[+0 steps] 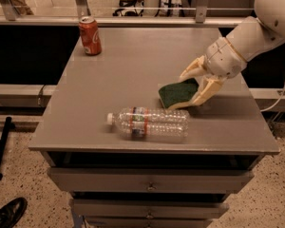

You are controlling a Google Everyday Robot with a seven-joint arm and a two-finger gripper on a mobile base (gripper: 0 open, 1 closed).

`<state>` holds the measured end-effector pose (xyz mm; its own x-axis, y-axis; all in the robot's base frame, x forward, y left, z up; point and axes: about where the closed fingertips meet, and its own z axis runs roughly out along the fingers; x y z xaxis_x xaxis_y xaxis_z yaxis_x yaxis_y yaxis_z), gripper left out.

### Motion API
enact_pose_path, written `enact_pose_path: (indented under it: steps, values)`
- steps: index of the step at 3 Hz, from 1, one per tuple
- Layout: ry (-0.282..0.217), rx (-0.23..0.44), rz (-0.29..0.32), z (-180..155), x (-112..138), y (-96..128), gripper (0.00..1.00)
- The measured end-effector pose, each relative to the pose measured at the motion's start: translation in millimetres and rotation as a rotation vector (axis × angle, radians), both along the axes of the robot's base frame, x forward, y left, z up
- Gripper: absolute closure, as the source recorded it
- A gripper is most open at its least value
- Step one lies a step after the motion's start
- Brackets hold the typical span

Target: Move sponge near water bottle

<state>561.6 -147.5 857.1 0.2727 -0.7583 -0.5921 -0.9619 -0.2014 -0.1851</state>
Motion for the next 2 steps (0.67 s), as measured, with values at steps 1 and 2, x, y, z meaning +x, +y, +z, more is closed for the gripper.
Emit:
enact_pose_path:
  steps: [1,2]
  values:
    - [-0.005,-0.022,0.007,-0.3,5.1,-5.1,0.42]
    - [-0.006,-0.041,0.017,-1.2,7.2,-8.8,0.11]
